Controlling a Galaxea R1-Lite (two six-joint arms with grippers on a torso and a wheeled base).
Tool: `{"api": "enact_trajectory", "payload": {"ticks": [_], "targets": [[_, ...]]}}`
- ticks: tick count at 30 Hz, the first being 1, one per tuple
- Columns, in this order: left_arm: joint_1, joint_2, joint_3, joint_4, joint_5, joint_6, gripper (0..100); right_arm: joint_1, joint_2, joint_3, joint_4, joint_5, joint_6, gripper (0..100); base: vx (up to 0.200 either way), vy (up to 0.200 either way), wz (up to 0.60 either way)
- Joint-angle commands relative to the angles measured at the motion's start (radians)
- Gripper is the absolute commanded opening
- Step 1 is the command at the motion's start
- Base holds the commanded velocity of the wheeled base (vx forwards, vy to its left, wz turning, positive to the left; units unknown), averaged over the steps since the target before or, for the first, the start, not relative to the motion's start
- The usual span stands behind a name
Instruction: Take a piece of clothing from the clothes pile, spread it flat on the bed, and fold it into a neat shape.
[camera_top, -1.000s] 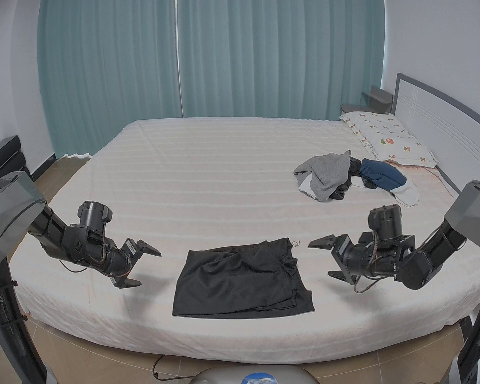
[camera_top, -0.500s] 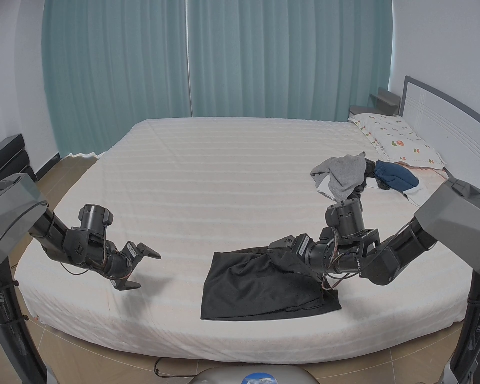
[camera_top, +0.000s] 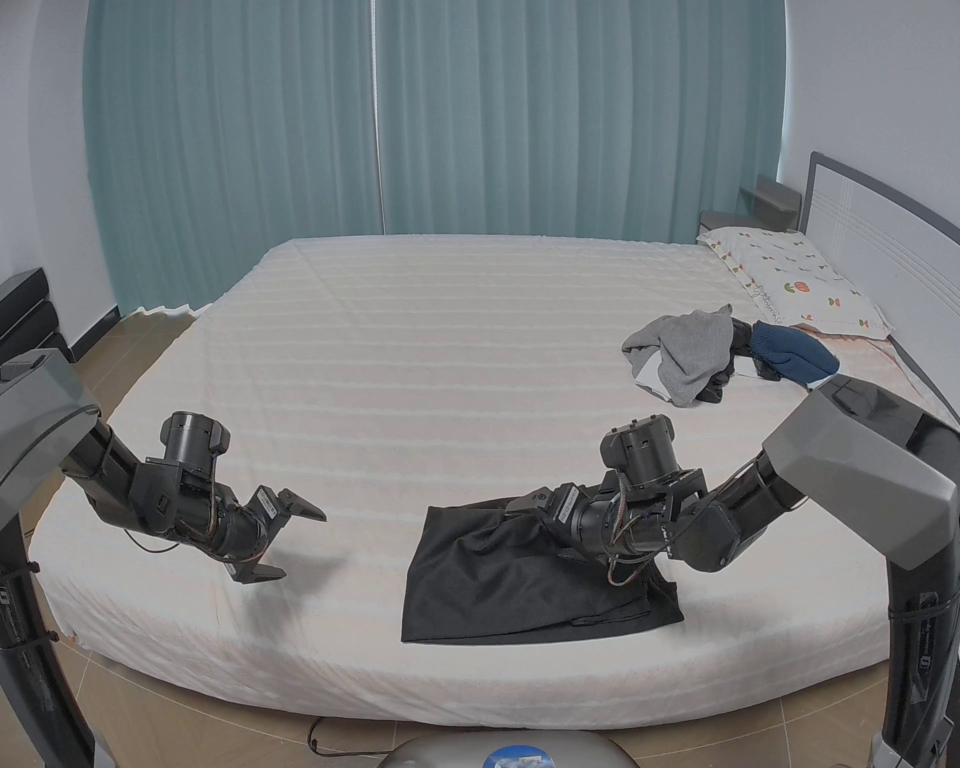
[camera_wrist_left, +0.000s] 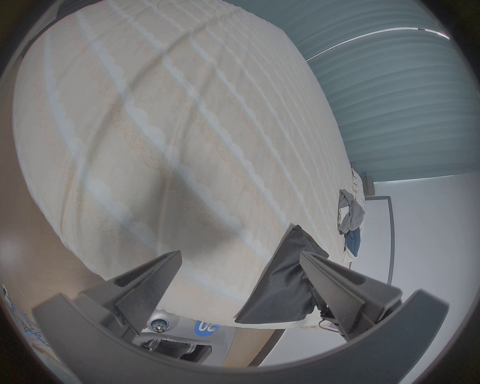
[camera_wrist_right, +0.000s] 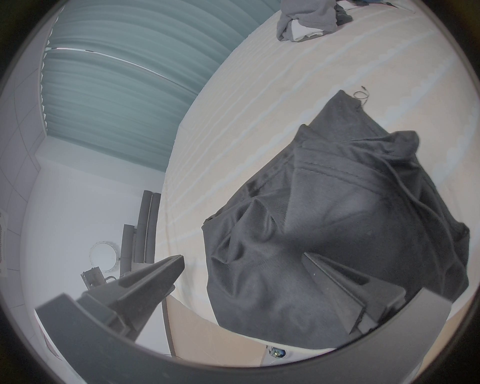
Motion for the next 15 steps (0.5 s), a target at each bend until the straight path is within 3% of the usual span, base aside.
{"api": "enact_trajectory", "payload": {"ticks": [1,7,15], "targets": [[0.000,0.002,-0.001,0.000,0.000,-0.003,100,-0.012,0.093,-0.083,0.007,-0.032,-0.001,100,0.000,0.000,0.00],[0.000,0.005,-0.009,0.000,0.000,-0.004,100,-0.114,0.136,-0.165,0.012,-0.144,-0.061,100,0.000,0.000,0.00],[0.000,0.004,-0.009,0.002,0.001,-0.009,100,-0.174,0.053,-0.140,0.000,-0.158,-0.067,100,0.000,0.000,0.00]]}}
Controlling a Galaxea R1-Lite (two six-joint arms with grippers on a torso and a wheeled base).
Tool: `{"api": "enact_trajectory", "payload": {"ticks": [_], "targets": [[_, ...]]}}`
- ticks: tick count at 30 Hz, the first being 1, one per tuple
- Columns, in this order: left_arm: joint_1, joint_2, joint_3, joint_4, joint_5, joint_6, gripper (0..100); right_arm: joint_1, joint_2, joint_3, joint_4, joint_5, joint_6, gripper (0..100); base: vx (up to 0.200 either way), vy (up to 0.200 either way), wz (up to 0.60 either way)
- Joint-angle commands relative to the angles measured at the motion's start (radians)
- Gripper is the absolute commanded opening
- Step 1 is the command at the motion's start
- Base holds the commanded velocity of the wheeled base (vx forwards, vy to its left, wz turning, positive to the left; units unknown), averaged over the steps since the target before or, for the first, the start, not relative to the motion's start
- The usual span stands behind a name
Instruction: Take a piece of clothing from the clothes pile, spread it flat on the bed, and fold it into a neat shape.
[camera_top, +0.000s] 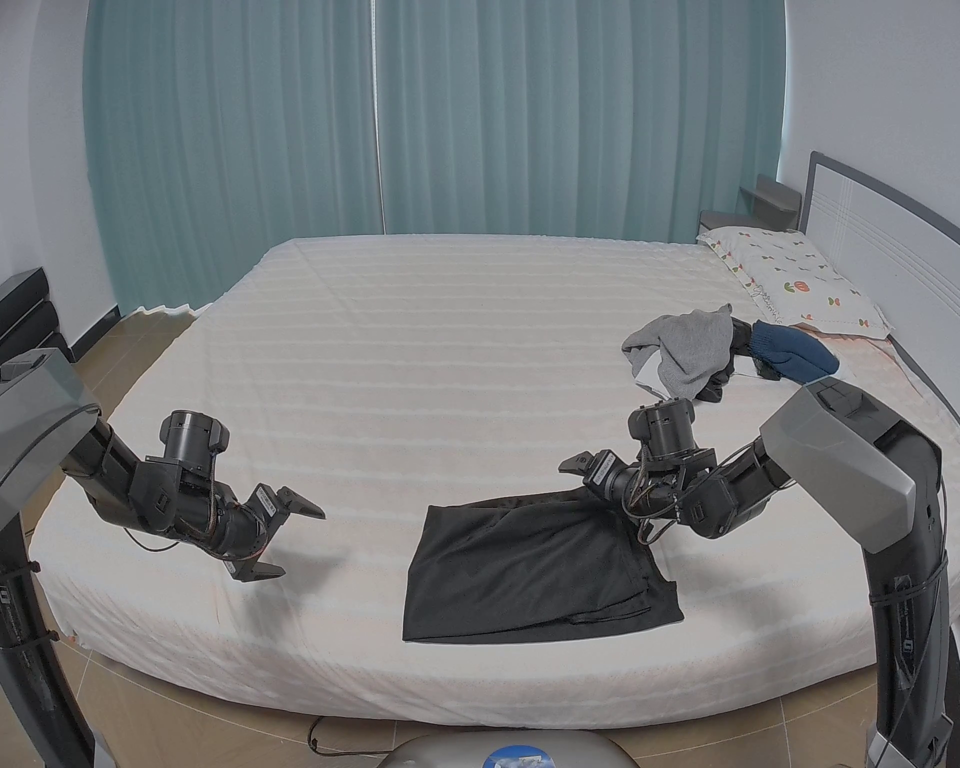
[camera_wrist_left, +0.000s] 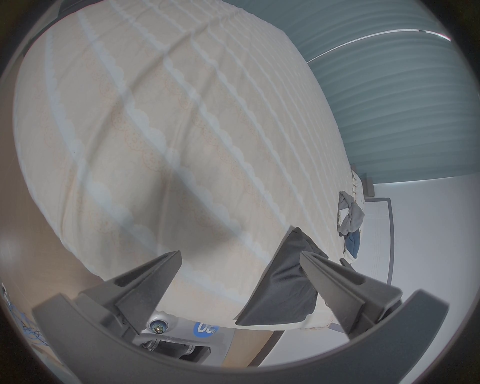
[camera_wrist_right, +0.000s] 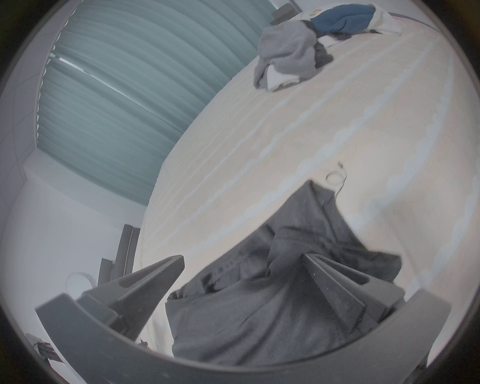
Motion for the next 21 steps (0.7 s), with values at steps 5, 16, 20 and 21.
{"api": "enact_trajectory", "payload": {"ticks": [5,16,20,21], "targets": [[0.001,-0.001,-0.005,0.002,-0.001,-0.005,100,-0.061,-0.076,0.042,-0.003,0.013,-0.042,100,0.000,0.000,0.00],[0.000,-0.001,-0.056,0.001,-0.001,-0.138,100,-0.081,-0.079,0.112,-0.018,0.102,-0.082,100,0.000,0.000,0.00],[0.000,-0.004,-0.054,-0.001,-0.003,-0.135,100,-0.076,-0.064,0.128,-0.067,0.113,-0.088,100,0.150,0.000,0.00],[0.000,-0.004,-0.053,-0.001,-0.003,-0.135,100,-0.075,-0.059,0.129,-0.069,0.114,-0.088,100,0.200,0.000,0.00]]}}
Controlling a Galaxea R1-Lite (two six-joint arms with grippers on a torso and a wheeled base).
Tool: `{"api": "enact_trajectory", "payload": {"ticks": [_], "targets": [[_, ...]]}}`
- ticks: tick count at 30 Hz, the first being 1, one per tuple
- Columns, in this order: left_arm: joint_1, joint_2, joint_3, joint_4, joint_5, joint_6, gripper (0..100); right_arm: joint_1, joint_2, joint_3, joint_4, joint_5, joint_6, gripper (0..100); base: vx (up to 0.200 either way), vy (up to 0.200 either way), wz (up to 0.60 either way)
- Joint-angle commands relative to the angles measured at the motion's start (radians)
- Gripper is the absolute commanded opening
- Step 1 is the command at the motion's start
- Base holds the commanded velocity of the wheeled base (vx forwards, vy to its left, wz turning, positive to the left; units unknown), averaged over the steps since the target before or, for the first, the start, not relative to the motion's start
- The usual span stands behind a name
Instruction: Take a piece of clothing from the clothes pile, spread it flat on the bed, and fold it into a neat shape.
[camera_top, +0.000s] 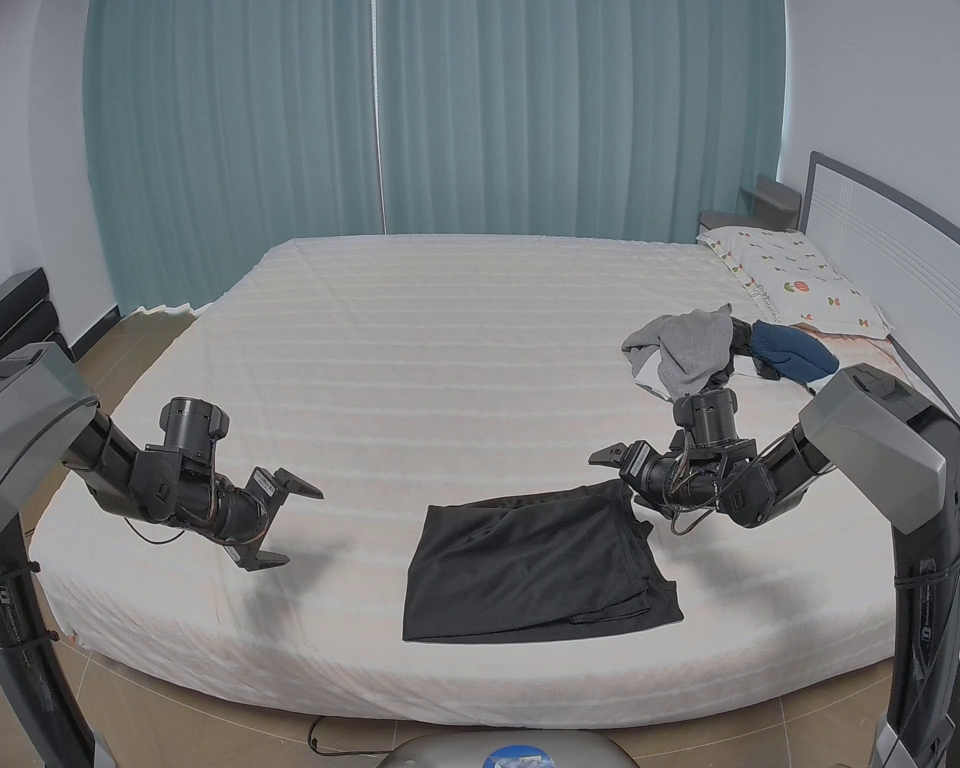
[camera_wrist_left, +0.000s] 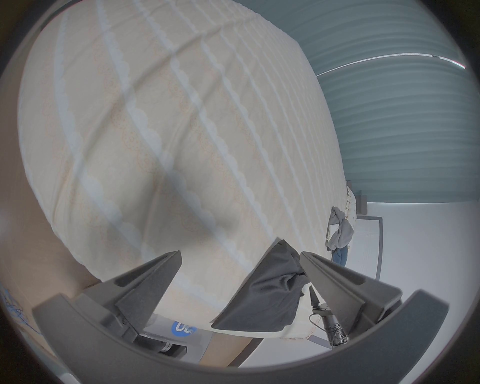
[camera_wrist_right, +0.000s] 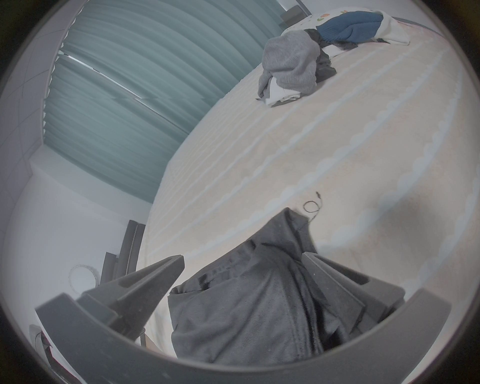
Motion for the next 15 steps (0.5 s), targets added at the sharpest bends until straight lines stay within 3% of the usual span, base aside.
{"api": "enact_trajectory", "payload": {"ticks": [1,2,15], "targets": [[0.000,-0.003,-0.002,-0.001,0.000,0.000,100,0.003,0.011,0.014,-0.007,0.005,0.000,100,0.200,0.000,0.00],[0.000,-0.003,-0.002,-0.001,0.000,0.000,100,0.002,0.014,0.014,-0.007,0.005,0.000,100,0.200,0.000,0.00],[-0.003,0.003,-0.004,-0.003,0.001,0.003,100,0.010,0.017,0.034,-0.010,0.049,0.014,100,0.000,0.000,0.00]]}}
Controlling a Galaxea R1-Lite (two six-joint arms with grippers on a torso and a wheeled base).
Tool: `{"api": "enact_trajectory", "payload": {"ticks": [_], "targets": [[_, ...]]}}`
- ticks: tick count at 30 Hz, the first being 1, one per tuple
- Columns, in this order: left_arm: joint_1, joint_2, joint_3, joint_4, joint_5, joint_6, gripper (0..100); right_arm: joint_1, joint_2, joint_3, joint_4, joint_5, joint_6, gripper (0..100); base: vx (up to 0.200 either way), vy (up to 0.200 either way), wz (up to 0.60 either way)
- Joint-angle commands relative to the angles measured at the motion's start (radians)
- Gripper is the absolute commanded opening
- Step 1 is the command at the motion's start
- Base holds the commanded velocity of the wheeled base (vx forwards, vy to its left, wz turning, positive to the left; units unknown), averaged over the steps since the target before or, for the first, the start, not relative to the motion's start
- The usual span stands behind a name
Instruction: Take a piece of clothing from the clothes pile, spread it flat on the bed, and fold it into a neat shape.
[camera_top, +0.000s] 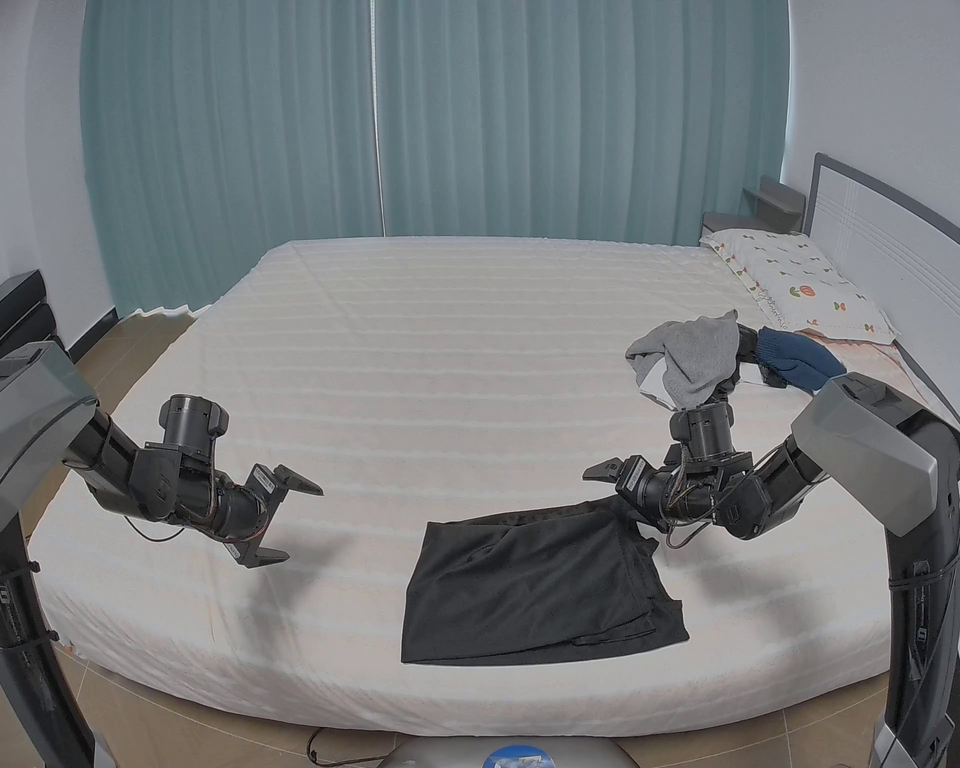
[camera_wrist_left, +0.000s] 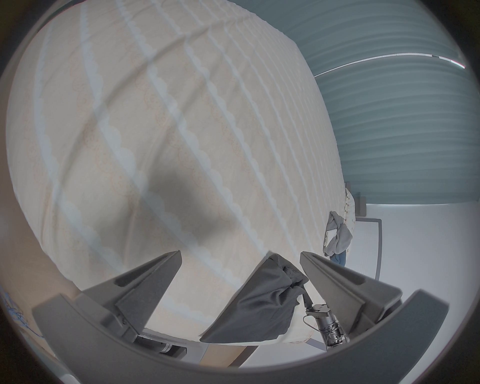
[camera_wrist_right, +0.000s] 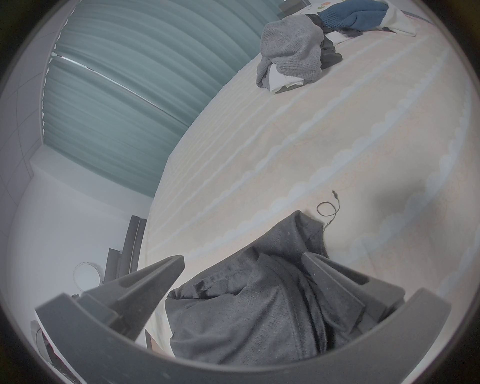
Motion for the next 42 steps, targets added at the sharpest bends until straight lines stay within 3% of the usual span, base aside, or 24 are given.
{"api": "enact_trajectory", "payload": {"ticks": [1,9,13,23,35,42], "targets": [[-0.005,0.003,0.000,-0.001,0.001,0.001,100,0.010,-0.014,0.019,0.000,0.002,0.002,100,0.000,0.000,0.00],[-0.071,0.013,-0.022,-0.001,0.032,0.001,100,0.018,-0.029,0.077,-0.001,0.031,-0.002,100,0.000,0.000,0.00],[-0.143,0.075,-0.089,-0.001,0.128,0.001,100,0.010,-0.023,0.083,-0.001,0.033,0.000,100,0.000,0.000,0.00],[-0.276,0.204,-0.244,0.001,0.250,0.008,100,0.010,0.009,0.108,-0.069,0.030,0.002,100,0.000,0.000,0.00],[-0.348,0.294,-0.382,0.006,0.276,0.022,100,0.007,0.006,0.099,-0.072,0.030,0.003,100,0.000,0.000,0.00],[-0.365,0.311,-0.391,0.007,0.277,0.051,100,0.007,0.005,0.094,-0.070,0.025,0.002,100,0.000,0.000,0.00]]}}
